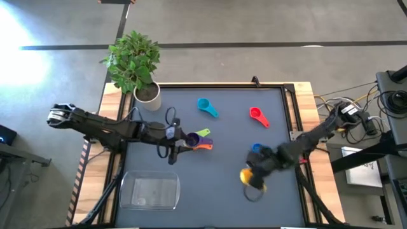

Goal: Nest measuring cups in basket
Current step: Stack the yellow measuring cup on top of the purple measuring cup

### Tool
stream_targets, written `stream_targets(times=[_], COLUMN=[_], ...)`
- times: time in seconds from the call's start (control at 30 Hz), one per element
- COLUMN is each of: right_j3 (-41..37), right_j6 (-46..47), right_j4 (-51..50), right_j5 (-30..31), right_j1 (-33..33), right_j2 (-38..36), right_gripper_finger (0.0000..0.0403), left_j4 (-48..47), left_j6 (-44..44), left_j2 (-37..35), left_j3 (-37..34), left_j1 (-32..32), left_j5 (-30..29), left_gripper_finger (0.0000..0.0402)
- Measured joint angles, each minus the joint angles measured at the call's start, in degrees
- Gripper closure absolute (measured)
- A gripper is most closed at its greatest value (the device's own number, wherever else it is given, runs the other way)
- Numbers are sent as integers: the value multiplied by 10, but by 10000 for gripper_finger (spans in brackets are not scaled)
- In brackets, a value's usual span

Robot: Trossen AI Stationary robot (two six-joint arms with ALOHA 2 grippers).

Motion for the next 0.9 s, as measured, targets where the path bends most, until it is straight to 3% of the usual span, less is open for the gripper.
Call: stream_targets(times=[0.2, 0.43, 0.63, 0.9], right_j3=[76, 192, 311, 475], right_j6=[-283, -493, -574, -616], right_j4=[48, 116, 88, -12], right_j5=[10, -108, -188, -189], right_j1=[-178, -330, -380, -390], right_j2=[2, 76, 191, 341], right_gripper_finger=[394, 395, 395, 395], left_j4=[68, 86, 87, 91], left_j6=[13, 12, 13, 13], left_j2=[-46, -82, -98, -139], left_j3=[-49, -82, -93, -127], left_j1=[0, 1, 1, 2], left_j5=[-13, -38, -57, -76], left_gripper_finger=[228, 228, 228, 228])
